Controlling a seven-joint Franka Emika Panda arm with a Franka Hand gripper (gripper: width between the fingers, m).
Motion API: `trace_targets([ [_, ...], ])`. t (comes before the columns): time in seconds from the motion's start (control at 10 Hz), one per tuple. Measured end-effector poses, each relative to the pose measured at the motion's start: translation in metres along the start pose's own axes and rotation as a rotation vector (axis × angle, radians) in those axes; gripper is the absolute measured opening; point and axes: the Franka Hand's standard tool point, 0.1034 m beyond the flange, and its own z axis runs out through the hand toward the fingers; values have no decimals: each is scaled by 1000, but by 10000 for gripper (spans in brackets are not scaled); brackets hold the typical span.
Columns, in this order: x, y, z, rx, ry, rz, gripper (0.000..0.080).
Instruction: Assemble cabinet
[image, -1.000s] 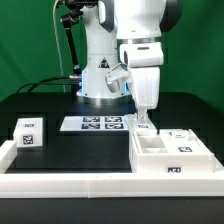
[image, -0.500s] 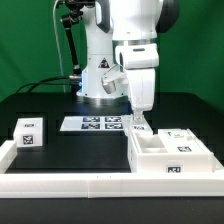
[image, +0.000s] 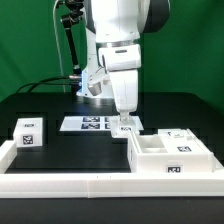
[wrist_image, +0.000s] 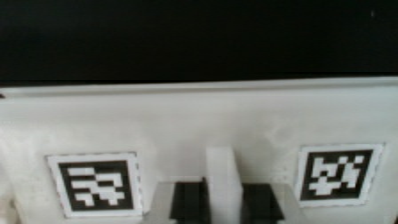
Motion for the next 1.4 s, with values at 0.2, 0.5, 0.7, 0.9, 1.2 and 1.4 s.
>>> trace_targets([
  [0.2, 4, 1, -2, -4, -1, 13, 71],
  [0.5, 13, 0, -2, -2, 5, 31, 71],
  [0.7, 13, -1, -1, 0, 5, 32, 71],
  [0.9, 21, -2, -5, 18, 1, 41, 71],
  [1.2, 30, 0, -6, 27, 5, 49, 71],
  [1.4, 32, 2, -5, 28, 7, 47, 71],
])
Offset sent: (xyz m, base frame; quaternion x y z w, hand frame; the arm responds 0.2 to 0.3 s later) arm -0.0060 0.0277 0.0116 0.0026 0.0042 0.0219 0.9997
